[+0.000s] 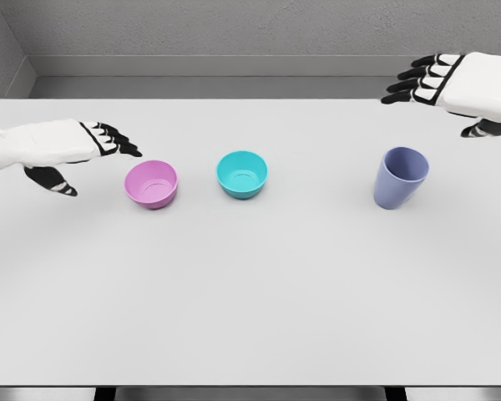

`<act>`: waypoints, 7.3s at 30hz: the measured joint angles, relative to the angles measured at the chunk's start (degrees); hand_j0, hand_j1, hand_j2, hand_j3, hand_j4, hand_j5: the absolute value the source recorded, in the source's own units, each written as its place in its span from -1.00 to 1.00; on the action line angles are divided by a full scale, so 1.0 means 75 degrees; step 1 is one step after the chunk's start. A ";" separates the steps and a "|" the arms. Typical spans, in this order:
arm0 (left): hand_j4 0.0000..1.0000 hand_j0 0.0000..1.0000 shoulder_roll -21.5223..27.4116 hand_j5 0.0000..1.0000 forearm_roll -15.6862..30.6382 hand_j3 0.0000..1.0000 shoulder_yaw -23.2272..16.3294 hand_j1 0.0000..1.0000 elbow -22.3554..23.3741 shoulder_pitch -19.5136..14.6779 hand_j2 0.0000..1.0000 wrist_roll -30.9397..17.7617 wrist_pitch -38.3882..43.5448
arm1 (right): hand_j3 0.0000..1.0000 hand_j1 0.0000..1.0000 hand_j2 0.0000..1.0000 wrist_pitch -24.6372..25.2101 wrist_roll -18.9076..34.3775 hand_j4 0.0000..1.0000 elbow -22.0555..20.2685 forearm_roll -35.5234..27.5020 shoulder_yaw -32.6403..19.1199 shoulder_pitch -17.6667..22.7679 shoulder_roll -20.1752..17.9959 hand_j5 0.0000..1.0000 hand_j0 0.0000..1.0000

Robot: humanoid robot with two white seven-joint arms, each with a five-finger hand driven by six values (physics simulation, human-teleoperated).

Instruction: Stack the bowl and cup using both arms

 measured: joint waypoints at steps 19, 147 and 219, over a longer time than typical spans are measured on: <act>1.00 1.00 -0.1483 1.00 -0.0457 1.00 -0.0339 1.00 0.1343 -0.0340 1.00 -0.0494 -0.0006 | 1.00 1.00 1.00 0.0001 0.0000 1.00 -0.0110 0.0068 0.0260 0.0316 -0.0369 1.00 1.00; 0.28 0.28 -0.4172 0.28 -0.0988 0.28 -0.0862 0.28 0.2302 -0.1957 0.28 -0.0771 -0.0011 | 1.00 1.00 1.00 0.0004 -0.0001 1.00 0.1992 0.1760 0.1842 -0.0281 0.1258 1.00 1.00; 1.00 1.00 -0.2003 1.00 0.0428 1.00 -0.0249 1.00 0.2326 -0.1336 1.00 -0.0770 -0.0008 | 0.38 0.38 0.38 0.0004 -0.0010 0.38 0.2178 0.1900 0.1989 -0.0340 0.1409 0.38 0.38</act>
